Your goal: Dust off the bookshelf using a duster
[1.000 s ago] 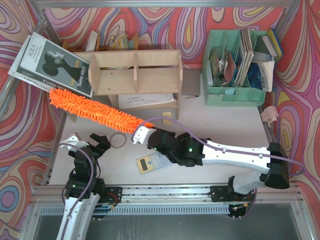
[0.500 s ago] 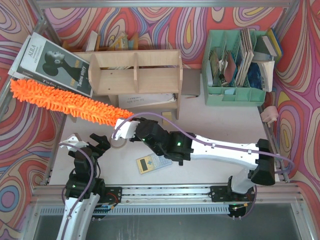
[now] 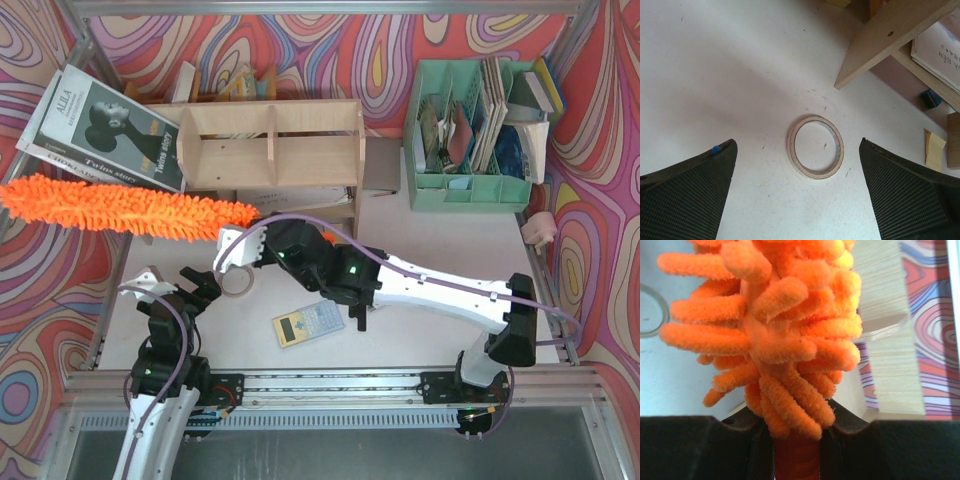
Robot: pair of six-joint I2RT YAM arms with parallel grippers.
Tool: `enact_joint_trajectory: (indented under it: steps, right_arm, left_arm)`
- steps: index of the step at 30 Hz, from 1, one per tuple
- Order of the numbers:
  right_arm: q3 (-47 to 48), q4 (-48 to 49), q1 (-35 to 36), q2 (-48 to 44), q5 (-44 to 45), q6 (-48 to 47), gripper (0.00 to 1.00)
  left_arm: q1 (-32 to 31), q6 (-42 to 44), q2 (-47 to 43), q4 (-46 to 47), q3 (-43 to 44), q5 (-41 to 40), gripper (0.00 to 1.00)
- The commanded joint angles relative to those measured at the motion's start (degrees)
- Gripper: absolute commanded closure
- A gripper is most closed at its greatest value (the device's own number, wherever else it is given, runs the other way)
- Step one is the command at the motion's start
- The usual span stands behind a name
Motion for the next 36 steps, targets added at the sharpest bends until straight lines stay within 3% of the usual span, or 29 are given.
enact_joint_trajectory:
  steps: [1,6,10,21,36]
  right_arm:
    - [7.5,3.0,-1.2,2.2,-0.9,-6.7,1.0]
    - [11.9,2.9,-2.7,5.7,-1.4,-13.3,1.0]
    - [17.0,-0.7,-4.1,7.9,-3.7,-13.7,1.0]
    - [18.5,0.7,-7.0,11.1,-3.1,-15.0,1.0]
    - [6.1,-0.6,-8.6,7.1,0.8,-8.3,1.0]
  left_arm:
    - [0.3,1.1,0.4,1.5,-1.1,0.6,0.02]
    - [0.3,1.0,-0.5,1.1,-1.2,0.5,0.01]
    - [0.3,0.9,-0.8,0.8,-1.2,0.2,0.01]
    - [0.3,1.0,-0.4,1.2,-1.2,0.5,0.01]
    - [0.3,1.0,-0.1,1.3,-1.2,0.6,0.01]
